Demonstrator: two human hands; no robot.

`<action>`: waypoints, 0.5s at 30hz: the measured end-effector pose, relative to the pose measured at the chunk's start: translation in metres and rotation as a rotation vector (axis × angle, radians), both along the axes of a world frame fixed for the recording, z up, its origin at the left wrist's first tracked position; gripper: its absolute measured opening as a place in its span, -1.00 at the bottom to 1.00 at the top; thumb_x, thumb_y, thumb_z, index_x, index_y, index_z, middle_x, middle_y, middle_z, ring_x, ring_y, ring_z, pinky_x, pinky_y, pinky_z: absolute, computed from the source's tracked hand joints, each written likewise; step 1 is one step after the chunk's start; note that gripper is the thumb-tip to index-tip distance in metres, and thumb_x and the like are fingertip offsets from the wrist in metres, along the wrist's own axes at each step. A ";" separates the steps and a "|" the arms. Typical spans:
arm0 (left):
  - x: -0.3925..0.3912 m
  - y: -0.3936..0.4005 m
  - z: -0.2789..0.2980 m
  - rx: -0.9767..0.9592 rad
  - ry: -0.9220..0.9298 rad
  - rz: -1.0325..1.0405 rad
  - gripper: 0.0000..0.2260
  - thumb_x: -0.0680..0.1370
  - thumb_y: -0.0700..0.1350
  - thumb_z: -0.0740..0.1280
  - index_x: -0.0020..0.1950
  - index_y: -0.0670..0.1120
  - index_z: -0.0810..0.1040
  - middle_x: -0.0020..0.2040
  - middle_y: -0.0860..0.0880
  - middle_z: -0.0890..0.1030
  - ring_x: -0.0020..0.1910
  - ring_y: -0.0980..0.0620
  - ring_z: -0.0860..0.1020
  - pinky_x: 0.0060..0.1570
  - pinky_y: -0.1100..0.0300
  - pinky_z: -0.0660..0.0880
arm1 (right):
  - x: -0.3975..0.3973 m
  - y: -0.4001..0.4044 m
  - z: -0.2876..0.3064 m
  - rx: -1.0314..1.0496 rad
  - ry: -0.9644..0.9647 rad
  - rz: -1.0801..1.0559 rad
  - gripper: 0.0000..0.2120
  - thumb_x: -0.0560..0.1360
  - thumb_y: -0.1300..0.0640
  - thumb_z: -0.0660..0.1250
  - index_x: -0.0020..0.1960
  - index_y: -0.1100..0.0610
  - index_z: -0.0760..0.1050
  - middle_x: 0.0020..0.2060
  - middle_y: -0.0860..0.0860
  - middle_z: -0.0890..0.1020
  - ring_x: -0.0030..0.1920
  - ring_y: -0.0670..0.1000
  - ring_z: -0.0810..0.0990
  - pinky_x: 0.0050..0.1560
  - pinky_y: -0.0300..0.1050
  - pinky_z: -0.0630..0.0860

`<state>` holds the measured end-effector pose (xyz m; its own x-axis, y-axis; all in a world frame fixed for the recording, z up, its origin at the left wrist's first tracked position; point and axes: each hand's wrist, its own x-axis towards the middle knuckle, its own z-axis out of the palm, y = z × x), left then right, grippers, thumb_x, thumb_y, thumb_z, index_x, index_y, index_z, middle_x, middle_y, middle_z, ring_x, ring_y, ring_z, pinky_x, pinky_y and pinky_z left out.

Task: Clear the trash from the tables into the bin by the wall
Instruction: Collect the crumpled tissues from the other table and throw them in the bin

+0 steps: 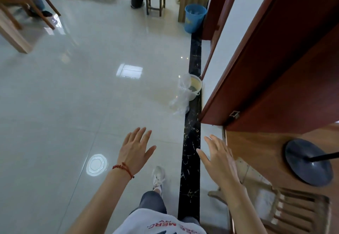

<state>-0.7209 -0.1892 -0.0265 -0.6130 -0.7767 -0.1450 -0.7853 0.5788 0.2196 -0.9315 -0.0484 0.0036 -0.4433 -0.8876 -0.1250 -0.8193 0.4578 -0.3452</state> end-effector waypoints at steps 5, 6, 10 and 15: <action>-0.021 -0.075 0.004 -0.006 0.014 0.012 -0.36 0.58 0.19 -0.21 0.20 -0.16 0.51 0.15 -0.16 0.61 0.15 -0.17 0.57 0.07 -0.08 0.52 | -0.023 -0.079 0.001 0.016 0.019 0.032 -0.50 0.55 -0.08 0.17 0.41 0.14 0.27 0.41 0.06 0.32 0.43 0.04 0.23 0.41 -0.08 0.13; -0.024 -0.089 0.005 -0.006 0.026 0.025 -0.37 0.58 0.19 -0.20 0.20 -0.16 0.51 0.15 -0.15 0.61 0.15 -0.16 0.57 0.07 -0.07 0.52 | -0.026 -0.094 0.001 0.003 0.024 0.032 -0.51 0.55 -0.08 0.19 0.39 0.14 0.30 0.40 0.07 0.34 0.42 0.05 0.26 0.40 -0.06 0.16; -0.033 -0.136 0.012 -0.009 0.051 0.081 -0.36 0.57 0.21 -0.19 0.20 -0.16 0.51 0.15 -0.16 0.61 0.16 -0.18 0.56 0.08 -0.08 0.51 | -0.040 -0.148 0.003 -0.046 0.057 0.049 -0.53 0.52 -0.07 0.24 0.35 0.16 0.38 0.36 0.09 0.41 0.37 0.08 0.33 0.35 -0.02 0.23; -0.033 -0.173 0.017 0.002 0.067 0.190 -0.36 0.57 0.20 -0.19 0.19 -0.17 0.51 0.14 -0.18 0.61 0.14 -0.19 0.57 0.07 -0.07 0.51 | -0.050 -0.207 0.000 -0.049 0.112 0.171 -0.54 0.50 -0.08 0.25 0.30 0.17 0.42 0.29 0.10 0.49 0.32 0.10 0.42 0.30 -0.01 0.32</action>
